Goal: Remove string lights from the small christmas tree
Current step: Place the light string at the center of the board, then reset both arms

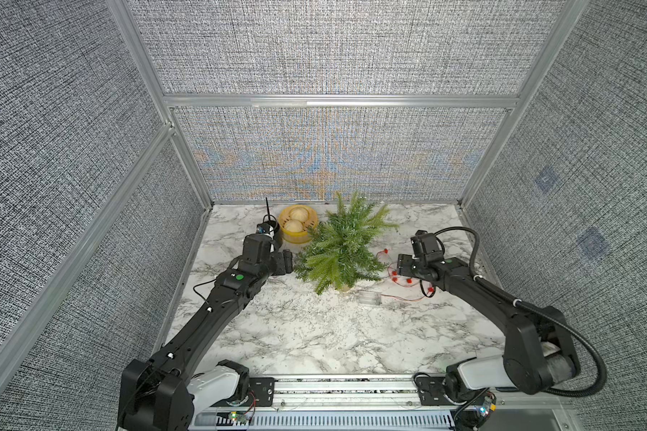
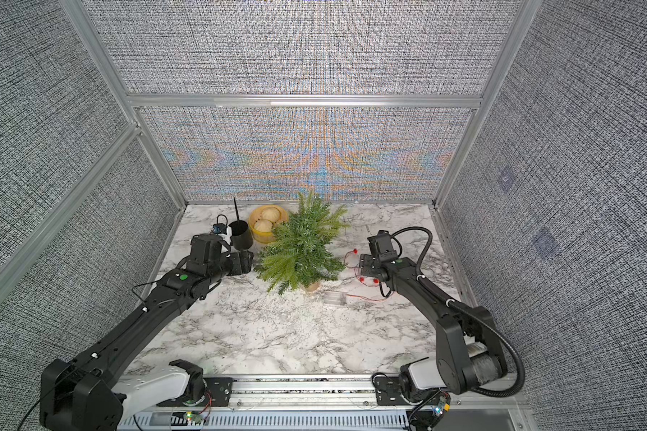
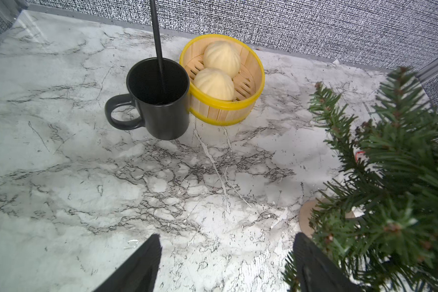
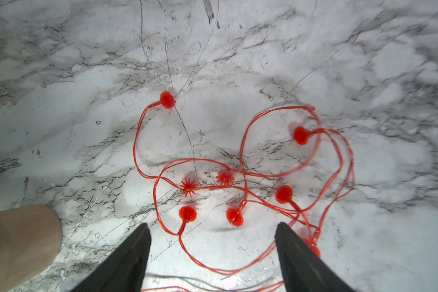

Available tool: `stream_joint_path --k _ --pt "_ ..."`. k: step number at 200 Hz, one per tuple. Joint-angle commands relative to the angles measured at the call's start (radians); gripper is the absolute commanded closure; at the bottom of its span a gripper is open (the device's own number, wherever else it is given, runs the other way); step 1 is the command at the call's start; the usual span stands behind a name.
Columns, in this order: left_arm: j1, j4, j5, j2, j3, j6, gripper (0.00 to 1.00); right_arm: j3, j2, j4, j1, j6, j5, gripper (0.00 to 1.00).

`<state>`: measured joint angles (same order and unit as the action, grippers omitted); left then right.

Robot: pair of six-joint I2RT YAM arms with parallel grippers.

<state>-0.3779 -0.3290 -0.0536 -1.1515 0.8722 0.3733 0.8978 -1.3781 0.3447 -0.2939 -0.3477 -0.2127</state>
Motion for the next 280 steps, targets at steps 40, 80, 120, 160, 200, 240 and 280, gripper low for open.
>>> stream_joint_path --k 40,80,120,160,200,240,280 --pt "0.006 0.043 -0.020 -0.004 0.008 -0.008 0.18 -0.096 0.210 -0.122 0.024 0.221 -0.264 0.20" --pt "0.014 0.092 -0.042 -0.006 -0.015 0.010 0.18 -0.410 0.215 -0.719 0.142 0.362 -0.135 0.20" --pt "0.016 0.110 -0.040 -0.012 -0.024 0.008 0.18 -0.518 0.057 -1.030 0.261 0.315 0.066 0.19" --pt "0.021 0.110 -0.058 -0.026 -0.024 0.011 0.18 -0.547 -0.138 -1.266 0.267 0.355 0.180 0.21" --pt "0.023 0.123 -0.078 -0.056 -0.039 0.024 0.18 -0.545 -0.157 -1.269 0.268 0.352 0.177 0.20" --pt "0.024 0.203 -0.225 -0.048 -0.094 0.010 0.14 -0.506 -0.147 -1.180 0.263 0.348 0.150 0.01" --pt "0.036 0.364 -0.551 -0.107 -0.118 -0.140 0.03 -0.509 -0.148 -1.187 0.260 0.354 0.145 0.01"
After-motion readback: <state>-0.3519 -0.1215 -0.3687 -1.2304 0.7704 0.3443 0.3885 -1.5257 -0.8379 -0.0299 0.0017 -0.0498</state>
